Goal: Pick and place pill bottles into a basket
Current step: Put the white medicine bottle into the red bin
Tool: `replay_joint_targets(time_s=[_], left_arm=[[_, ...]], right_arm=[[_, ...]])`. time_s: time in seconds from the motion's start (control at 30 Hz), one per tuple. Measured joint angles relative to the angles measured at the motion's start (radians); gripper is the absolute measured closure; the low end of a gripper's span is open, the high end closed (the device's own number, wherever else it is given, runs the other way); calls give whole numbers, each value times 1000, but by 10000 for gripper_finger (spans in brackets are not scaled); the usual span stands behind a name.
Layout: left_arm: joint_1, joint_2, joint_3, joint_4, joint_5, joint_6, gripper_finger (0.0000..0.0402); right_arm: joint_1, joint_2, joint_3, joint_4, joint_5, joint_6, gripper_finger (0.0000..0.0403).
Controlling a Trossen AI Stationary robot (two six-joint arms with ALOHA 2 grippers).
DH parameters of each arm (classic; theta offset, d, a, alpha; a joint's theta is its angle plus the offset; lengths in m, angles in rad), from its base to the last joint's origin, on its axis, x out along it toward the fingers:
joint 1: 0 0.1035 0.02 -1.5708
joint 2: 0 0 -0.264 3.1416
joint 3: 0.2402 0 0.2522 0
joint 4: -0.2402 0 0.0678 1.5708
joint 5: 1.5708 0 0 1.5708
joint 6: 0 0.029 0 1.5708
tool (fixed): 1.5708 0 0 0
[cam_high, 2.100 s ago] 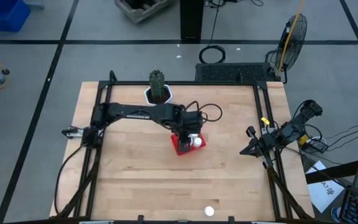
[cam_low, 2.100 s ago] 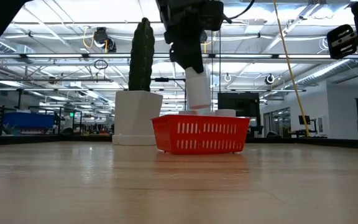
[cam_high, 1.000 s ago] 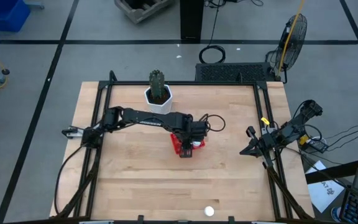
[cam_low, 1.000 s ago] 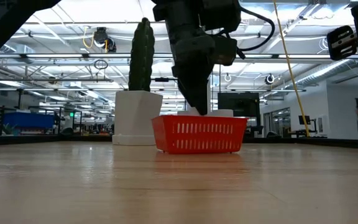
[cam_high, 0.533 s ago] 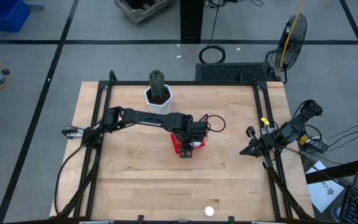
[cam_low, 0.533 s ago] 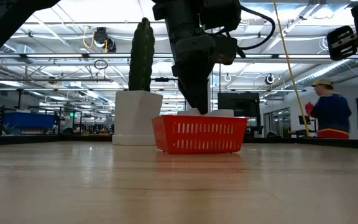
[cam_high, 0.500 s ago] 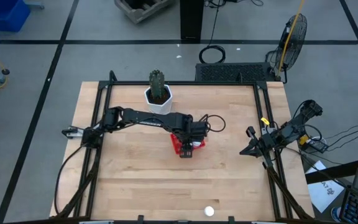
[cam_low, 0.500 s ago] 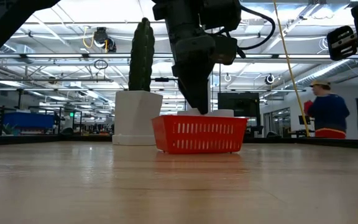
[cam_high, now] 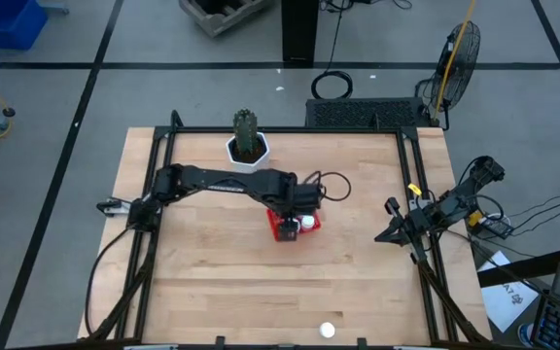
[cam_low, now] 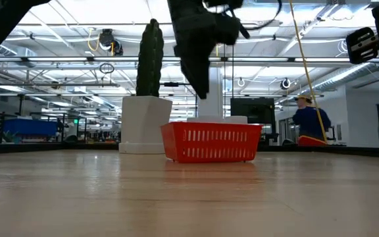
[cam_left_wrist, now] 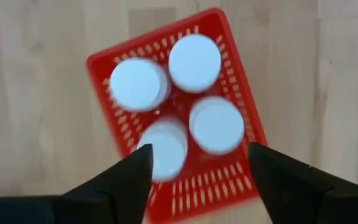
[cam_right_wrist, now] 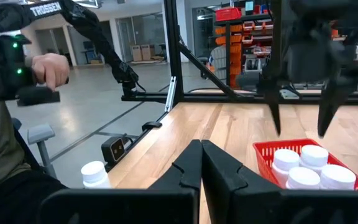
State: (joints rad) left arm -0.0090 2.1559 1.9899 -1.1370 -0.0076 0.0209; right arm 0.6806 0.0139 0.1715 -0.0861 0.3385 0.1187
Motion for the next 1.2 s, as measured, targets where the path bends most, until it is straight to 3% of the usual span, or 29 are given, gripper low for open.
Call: replay_joint_targets(time_s=[0.17, 0.47, 0.67, 1.03, 1.2], left_arm=[[-2, -76, 3, -69, -15, -22, 199], [-47, -233, -7, -93, -23, -42, 388], [-125, -437, -166, 20, -61, -67, 372], [-272, -923, -747, 493, -95, -147, 397], [-310, -1109, -1005, 664, -102, -159, 379]], right_arm=[[0, 2, 0, -1, 0, 0, 403], [0, 2, 0, -1, -1, 0, 403], [0, 3, 0, -1, -1, 0, 403], [0, 3, 0, 2, 0, -68, 403], [0, 3, 0, 18, 0, -79, 403]])
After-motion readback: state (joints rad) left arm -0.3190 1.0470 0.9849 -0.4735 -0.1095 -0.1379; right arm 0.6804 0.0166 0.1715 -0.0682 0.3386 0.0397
